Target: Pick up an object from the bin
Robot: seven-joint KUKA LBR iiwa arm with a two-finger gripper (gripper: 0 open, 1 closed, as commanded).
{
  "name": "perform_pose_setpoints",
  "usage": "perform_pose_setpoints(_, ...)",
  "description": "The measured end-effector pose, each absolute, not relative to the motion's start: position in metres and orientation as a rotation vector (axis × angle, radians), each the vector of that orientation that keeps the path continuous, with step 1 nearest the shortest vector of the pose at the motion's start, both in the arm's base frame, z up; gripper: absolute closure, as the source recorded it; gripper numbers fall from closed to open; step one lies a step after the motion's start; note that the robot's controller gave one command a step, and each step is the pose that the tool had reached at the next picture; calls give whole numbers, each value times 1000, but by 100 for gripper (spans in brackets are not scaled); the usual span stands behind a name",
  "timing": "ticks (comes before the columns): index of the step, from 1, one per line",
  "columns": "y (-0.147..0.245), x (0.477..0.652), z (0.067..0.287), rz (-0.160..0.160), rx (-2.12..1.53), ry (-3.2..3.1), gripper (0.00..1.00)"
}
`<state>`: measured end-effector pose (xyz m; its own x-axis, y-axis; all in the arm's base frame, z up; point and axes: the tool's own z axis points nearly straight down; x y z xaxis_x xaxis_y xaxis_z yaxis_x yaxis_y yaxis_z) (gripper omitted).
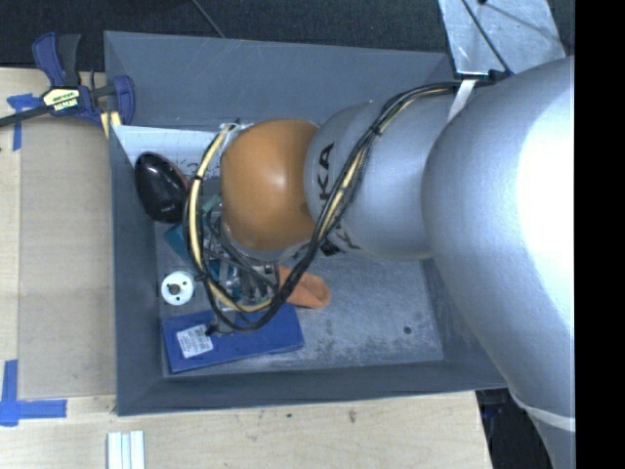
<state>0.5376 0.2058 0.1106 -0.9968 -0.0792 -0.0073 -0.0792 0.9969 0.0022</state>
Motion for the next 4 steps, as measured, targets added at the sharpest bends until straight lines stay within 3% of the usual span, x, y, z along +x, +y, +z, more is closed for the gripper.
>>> perform_pose_setpoints(1,169,552,92,9,-59,3138,0)
perform_pose_setpoints(2,161,579,96,-5,-135,3143,0)
perform_pose_setpoints(3,142,572,85,2,-205,3131,0)
perform_pose_setpoints(4,134,566,77,-7,-60,3155,100)
